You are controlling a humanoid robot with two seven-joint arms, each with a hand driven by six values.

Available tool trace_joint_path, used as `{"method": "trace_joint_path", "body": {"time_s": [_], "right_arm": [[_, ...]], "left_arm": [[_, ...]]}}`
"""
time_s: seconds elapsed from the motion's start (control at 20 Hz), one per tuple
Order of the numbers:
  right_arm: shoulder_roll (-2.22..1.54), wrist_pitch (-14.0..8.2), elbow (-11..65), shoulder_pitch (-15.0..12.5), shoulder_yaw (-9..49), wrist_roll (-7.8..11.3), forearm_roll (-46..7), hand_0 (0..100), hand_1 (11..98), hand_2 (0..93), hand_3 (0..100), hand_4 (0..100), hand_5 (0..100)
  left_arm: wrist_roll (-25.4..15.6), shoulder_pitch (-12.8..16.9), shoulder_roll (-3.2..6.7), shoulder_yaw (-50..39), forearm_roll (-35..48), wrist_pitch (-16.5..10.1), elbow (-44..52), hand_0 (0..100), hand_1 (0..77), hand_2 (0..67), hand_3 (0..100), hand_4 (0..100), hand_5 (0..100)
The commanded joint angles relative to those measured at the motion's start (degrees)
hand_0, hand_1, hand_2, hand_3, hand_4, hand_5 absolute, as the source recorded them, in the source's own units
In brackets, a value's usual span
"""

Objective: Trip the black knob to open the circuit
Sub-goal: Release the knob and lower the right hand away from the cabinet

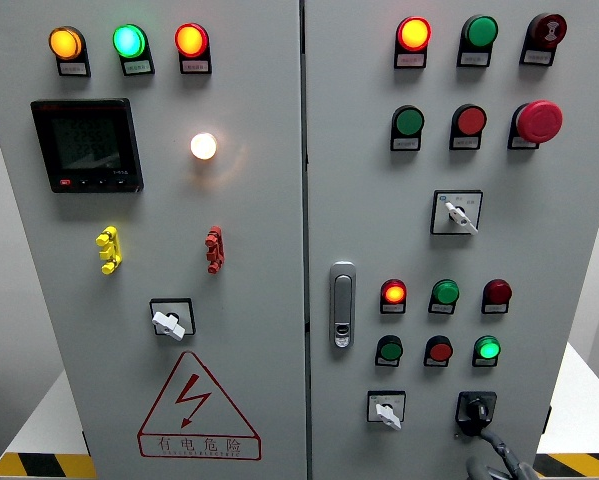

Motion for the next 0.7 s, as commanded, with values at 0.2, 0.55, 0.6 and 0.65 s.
{"method": "trace_joint_path", "body": {"time_s": [0.2,0.55,0.6,0.65], "right_arm": [[-0.38,-0.01,0.18,-1.31,0.99,0.26,0.00,75,45.1,1.2,78,84,94],[-0.29,-0.09,2.20,-3.59,1.08,0.35,-0.26,75,45.2,1.3,78,82,94],[-0.20,-0.09,2.38,-3.94,1.08,0.35,-0.26,75,45.2,1.3,78,82,94],[-0.12,-0.09,2.55,-4.55,1.08,0.35,-0.44,75,45.2,1.3,77,80,94]], "left_arm": [[0.00,0.00,-0.02,0.00,0.00,0.00,0.00,0,3.1,12.9,21,7,2],[0.00,0.00,0.07,0.00,0.00,0.00,0.00,0,3.0,12.9,21,7,2],[0.00,0.00,-0.02,0.00,0.00,0.00,0.00,0,3.0,12.9,21,7,2],[0.00,0.00,-0.02,0.00,0.00,0.00,0.00,0,3.0,12.9,21,7,2]]}}
